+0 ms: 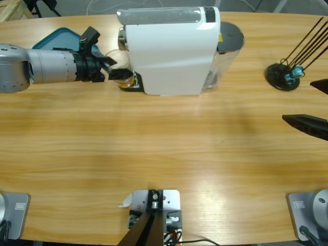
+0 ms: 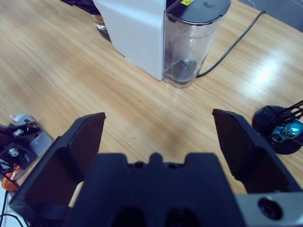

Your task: Pour coffee

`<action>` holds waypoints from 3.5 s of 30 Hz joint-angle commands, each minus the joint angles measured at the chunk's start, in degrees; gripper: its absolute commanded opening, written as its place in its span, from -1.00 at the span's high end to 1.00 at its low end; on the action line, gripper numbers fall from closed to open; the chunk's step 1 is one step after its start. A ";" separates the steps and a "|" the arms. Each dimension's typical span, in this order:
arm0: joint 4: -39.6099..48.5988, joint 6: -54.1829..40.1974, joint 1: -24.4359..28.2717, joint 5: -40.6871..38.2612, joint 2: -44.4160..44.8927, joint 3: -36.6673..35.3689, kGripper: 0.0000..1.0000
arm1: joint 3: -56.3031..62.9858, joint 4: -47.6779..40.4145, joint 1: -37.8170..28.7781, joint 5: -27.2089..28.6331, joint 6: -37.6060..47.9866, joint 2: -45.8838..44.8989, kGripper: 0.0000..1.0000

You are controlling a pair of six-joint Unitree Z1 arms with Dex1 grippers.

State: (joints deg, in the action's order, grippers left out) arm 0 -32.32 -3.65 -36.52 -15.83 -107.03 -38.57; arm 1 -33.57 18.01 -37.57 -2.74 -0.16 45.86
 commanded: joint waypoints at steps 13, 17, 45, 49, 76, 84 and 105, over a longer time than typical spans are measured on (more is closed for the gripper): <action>-0.63 0.40 6.54 4.40 1.16 1.46 0.00 | 2.10 -0.69 -0.60 -0.67 0.60 1.87 -1.00; -0.63 0.58 11.93 5.60 4.14 1.67 0.00 | 2.10 -0.69 -0.59 -0.60 0.60 1.95 -1.00; -3.62 3.04 27.82 5.98 -4.64 -0.24 -0.08 | 2.14 -0.71 -0.57 -0.56 0.60 1.85 -1.00; -3.62 3.04 27.82 5.90 -5.98 -0.58 -0.08 | 2.16 -0.78 -0.57 -0.51 0.60 1.87 -1.00; 16.35 3.04 24.31 8.36 22.41 1.83 -1.00 | 2.37 -1.04 -0.57 -0.51 0.99 2.31 -1.00; 34.73 3.87 6.98 8.25 46.86 8.07 -0.95 | 2.52 -1.55 -1.48 -1.44 1.13 4.33 -1.00; 32.76 4.80 -1.62 -0.06 46.74 14.84 -0.87 | 3.77 -4.21 -2.50 -1.39 2.36 7.58 -1.00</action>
State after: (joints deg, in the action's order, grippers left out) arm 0 1.01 0.91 -37.70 -14.49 -57.82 -25.74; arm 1 -31.94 14.73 -39.44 -2.95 1.12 51.96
